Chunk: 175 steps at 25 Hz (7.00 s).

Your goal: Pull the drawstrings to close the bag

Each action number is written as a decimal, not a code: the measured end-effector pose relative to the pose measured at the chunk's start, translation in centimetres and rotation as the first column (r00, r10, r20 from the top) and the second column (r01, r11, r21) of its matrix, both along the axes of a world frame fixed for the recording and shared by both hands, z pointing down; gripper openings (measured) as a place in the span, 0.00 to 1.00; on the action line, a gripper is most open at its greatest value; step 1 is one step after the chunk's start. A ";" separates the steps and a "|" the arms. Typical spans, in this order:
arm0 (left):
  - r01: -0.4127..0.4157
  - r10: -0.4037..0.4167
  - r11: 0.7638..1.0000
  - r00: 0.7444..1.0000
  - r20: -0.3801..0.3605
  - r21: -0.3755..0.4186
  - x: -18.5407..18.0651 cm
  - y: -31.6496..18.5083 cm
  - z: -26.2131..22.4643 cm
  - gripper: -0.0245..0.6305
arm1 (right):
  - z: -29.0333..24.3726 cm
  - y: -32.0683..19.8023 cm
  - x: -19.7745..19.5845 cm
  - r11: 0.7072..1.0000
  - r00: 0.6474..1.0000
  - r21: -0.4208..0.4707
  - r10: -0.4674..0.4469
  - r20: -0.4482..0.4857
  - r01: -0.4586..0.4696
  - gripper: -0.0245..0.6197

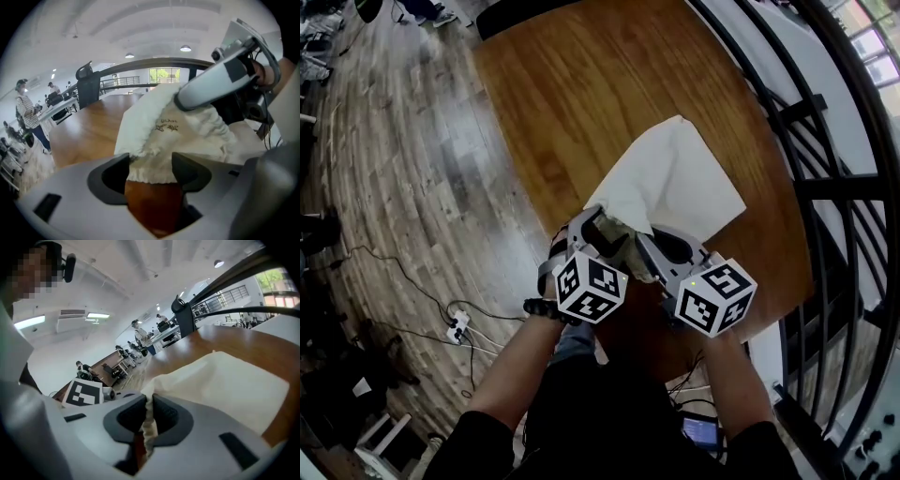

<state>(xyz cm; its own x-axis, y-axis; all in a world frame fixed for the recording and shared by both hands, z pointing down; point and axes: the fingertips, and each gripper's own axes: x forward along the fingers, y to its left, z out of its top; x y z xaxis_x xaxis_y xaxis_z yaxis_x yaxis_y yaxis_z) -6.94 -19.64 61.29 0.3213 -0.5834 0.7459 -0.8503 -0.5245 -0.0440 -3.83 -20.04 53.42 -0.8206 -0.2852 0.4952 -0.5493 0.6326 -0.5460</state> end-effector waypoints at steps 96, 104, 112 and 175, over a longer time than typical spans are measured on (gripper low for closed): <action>-0.016 0.013 0.997 0.999 -0.053 -0.071 -5.8 2.5 -3.3 0.11 | 1.2 13.6 13.3 0.983 0.912 0.114 0.175 -0.370 -0.143 0.12; -0.033 0.033 0.997 0.999 0.002 -0.067 -6.7 3.1 -2.7 0.11 | 0.4 15.4 15.7 0.986 0.955 0.119 0.147 -0.259 -0.119 0.12; 0.002 0.002 0.999 0.997 0.073 -0.052 -7.6 4.5 -3.1 0.11 | 1.2 15.2 19.2 0.988 0.938 0.124 0.131 -0.320 -0.096 0.11; 0.278 -0.274 0.961 0.949 0.158 -0.002 -10.5 5.0 -3.3 0.11 | 3.9 10.4 38.9 0.765 0.586 0.204 0.610 -0.534 -0.611 0.10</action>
<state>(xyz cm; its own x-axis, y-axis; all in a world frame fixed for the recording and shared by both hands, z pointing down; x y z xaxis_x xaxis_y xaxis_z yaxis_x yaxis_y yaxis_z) -17.49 -14.61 58.00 0.0298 -0.6147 0.7882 -0.9457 -0.2727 -0.1769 35.07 -9.62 57.33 -0.0430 -0.6164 0.7862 -0.9990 0.0365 -0.0261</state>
